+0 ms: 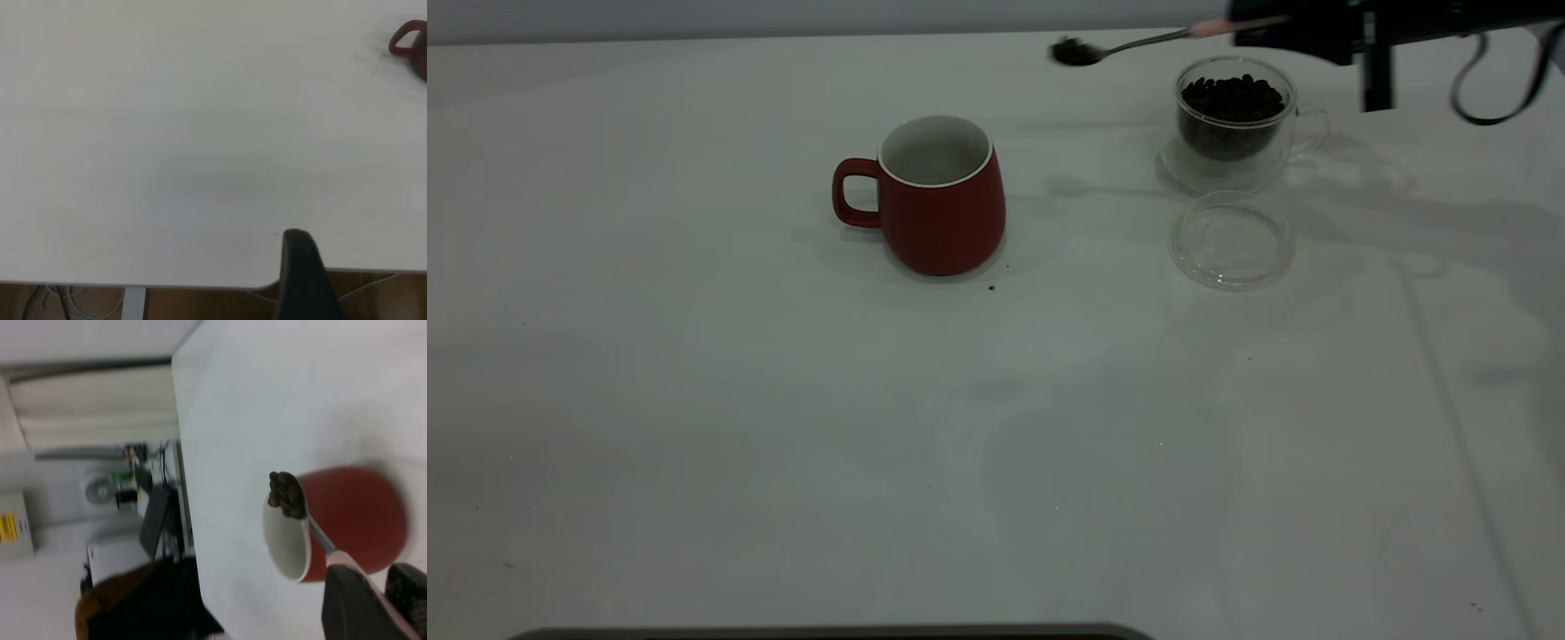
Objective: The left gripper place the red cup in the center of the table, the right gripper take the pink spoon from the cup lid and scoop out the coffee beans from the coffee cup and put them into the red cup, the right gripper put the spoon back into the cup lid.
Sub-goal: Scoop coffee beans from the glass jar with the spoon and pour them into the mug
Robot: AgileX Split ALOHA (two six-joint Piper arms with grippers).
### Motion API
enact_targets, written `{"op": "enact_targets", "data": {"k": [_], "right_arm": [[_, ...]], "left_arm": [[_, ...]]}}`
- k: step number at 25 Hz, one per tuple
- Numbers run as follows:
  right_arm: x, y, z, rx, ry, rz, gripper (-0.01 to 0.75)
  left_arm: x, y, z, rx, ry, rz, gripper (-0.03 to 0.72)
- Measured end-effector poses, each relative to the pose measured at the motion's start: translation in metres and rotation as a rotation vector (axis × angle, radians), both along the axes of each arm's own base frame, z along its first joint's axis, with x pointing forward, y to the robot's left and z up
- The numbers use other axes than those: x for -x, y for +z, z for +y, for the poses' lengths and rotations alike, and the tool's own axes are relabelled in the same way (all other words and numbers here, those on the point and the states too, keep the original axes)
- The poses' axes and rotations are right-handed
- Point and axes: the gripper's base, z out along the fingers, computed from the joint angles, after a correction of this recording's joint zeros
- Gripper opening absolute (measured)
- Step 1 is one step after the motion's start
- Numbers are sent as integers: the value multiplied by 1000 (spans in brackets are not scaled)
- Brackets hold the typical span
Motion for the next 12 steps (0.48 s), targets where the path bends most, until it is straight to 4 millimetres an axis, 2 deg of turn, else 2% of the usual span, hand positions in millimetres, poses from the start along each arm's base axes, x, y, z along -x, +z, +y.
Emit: {"op": "enact_targets", "data": {"k": [7,12], "right_arm": [[8,0,50,2,114,-7,101],[12,-1,74,27,159,-22,101]], "left_arm": [[0,0,0,0,0,0,493],[0,0,0,0,0,0,493]]}}
